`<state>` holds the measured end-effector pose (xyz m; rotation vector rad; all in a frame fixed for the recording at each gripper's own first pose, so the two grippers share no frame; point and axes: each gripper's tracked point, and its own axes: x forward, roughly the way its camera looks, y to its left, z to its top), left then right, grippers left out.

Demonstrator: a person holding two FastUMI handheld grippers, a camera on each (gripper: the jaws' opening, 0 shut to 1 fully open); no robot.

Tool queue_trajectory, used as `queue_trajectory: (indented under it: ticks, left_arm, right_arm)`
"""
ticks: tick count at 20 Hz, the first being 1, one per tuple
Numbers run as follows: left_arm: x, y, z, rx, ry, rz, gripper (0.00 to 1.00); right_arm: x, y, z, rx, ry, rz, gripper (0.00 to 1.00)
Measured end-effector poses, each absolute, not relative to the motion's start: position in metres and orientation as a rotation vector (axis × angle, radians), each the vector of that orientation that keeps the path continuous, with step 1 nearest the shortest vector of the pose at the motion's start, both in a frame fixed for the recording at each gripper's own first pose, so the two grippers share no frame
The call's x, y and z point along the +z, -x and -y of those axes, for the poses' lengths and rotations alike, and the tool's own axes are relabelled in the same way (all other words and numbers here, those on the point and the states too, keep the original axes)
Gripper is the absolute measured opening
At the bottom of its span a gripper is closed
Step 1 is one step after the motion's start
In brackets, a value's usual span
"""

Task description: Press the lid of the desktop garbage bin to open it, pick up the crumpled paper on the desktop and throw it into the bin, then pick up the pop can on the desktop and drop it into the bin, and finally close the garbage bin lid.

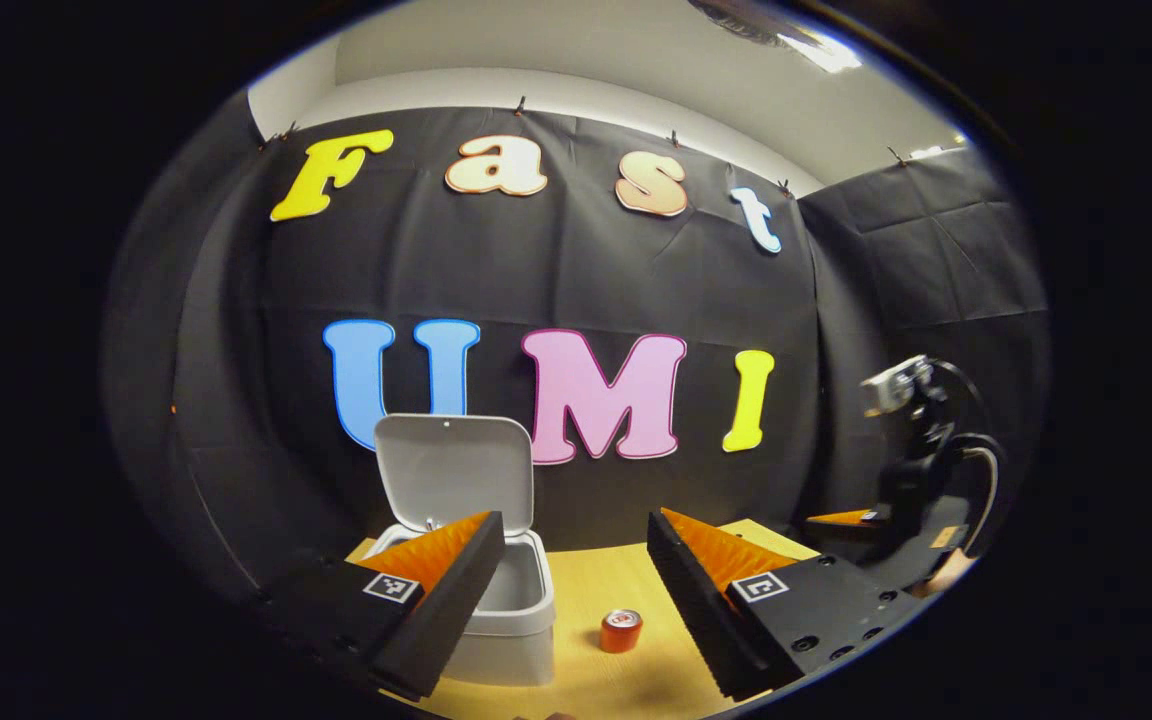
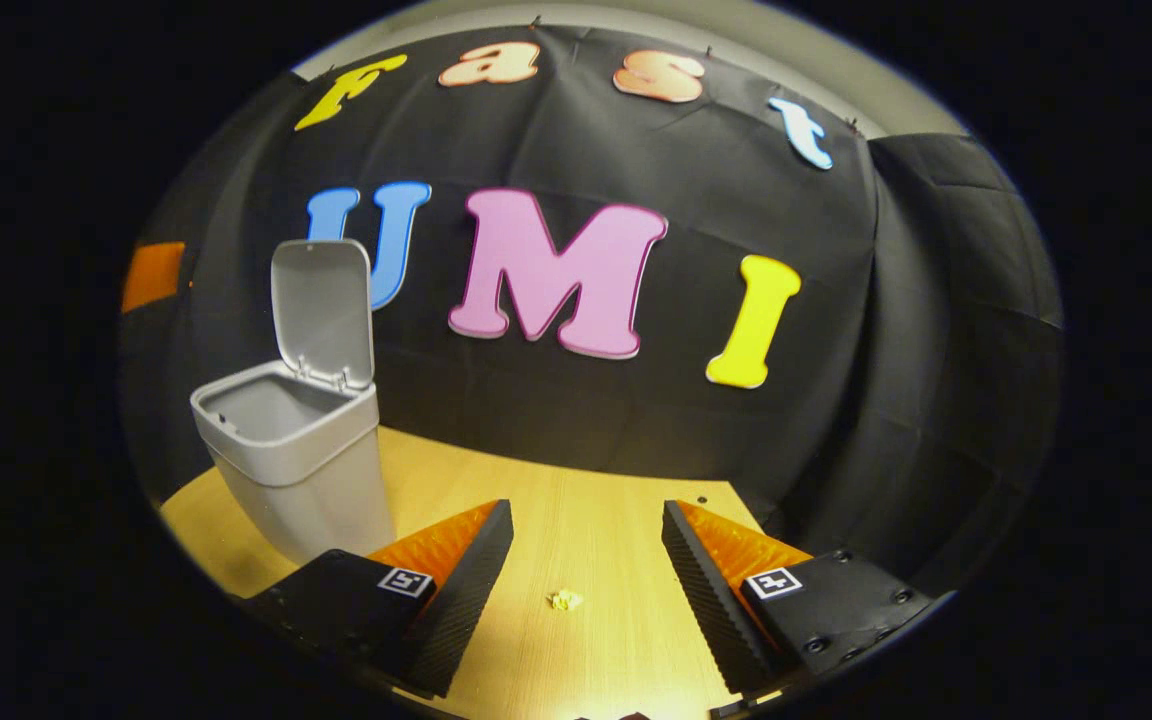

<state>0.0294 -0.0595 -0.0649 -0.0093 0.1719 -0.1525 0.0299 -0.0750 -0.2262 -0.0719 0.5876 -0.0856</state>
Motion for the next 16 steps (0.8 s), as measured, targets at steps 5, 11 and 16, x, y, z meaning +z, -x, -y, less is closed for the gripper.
queue_trajectory:
  ticks: [5,11,16]
  left_arm:
    - [-0.076,-0.023,0.035,-0.069,-0.059,-0.221,0.98]
    - [-0.099,-0.017,0.015,0.03,-0.153,-0.306,0.98]
    - [-0.125,-0.019,0.025,0.068,-0.126,-0.381,0.98]
  right_arm:
    - [-0.317,-0.036,0.074,-0.036,-0.039,-0.833,0.97]
    - [-0.418,-0.037,0.075,0.018,-0.055,-1.059,0.97]
    - [-0.481,-0.035,0.075,0.033,-0.049,-1.197,0.97]
